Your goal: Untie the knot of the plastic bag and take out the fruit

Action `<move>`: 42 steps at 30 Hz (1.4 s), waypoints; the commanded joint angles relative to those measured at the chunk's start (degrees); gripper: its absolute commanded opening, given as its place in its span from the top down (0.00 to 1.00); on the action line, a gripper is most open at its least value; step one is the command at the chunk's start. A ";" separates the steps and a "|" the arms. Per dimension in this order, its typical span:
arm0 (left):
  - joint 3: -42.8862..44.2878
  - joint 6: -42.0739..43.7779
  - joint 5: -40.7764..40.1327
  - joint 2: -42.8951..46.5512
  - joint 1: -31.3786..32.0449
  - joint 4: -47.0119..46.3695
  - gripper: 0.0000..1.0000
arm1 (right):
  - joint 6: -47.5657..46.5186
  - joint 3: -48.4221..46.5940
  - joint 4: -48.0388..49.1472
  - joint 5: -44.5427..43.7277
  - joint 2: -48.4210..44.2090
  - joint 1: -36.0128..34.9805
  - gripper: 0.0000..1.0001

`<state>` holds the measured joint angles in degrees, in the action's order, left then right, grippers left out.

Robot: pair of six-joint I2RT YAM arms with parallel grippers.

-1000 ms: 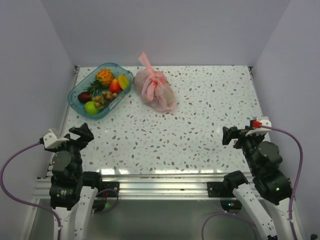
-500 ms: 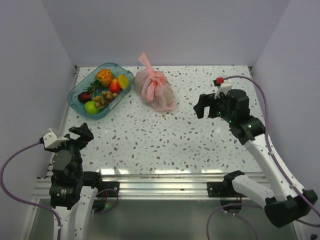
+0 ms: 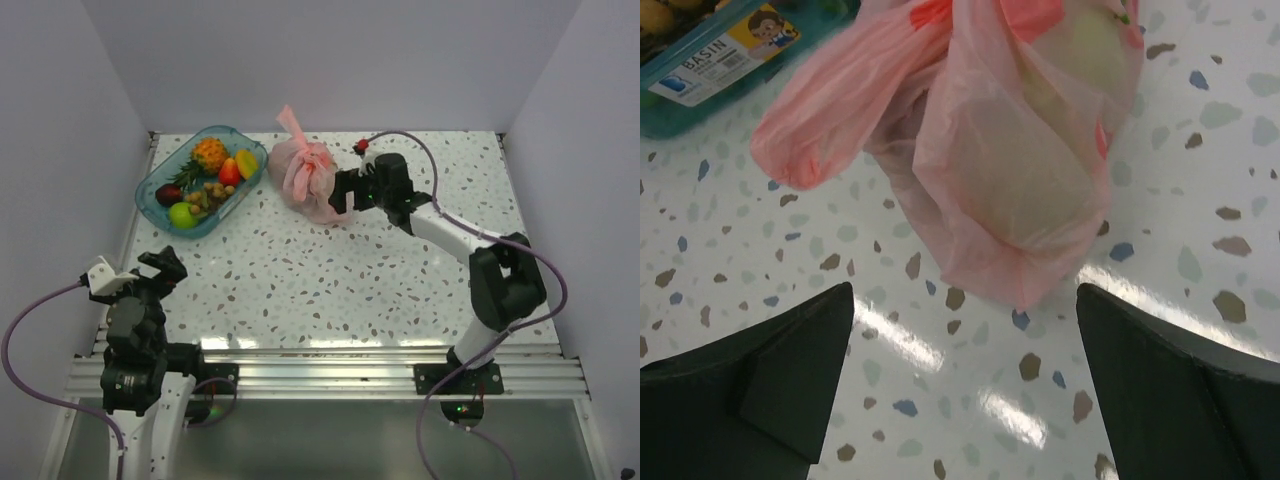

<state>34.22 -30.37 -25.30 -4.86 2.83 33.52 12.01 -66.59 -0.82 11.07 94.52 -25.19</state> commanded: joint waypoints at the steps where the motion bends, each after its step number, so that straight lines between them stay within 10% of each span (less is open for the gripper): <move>1: -0.12 0.66 -0.01 -0.76 -0.81 -2.14 0.00 | 0.82 -4.95 13.79 -2.72 6.43 -2.32 0.04; 8: -0.29 0.93 0.42 -1.38 -1.34 -2.40 0.00 | 1.00 -13.91 18.13 -9.66 19.64 -5.31 0.15; 18: -0.55 1.54 0.78 -2.78 -1.60 -2.84 0.00 | -0.67 -13.57 15.07 -15.65 17.30 -6.19 0.99; 36: 11.22 -0.74 32.91 -37.58 -0.37 -11.54 0.00 | 2.84 14.19 -2.17 -5.45 -15.75 -13.04 1.00; 42: 13.86 0.75 33.91 -46.80 12.53 -14.53 0.00 | 6.79 23.60 -10.32 -5.45 -24.46 -15.85 0.96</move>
<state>45.19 -30.76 3.73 -49.10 10.20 23.51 15.59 -44.97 -5.85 4.54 73.97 -40.38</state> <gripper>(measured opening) 0.997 0.036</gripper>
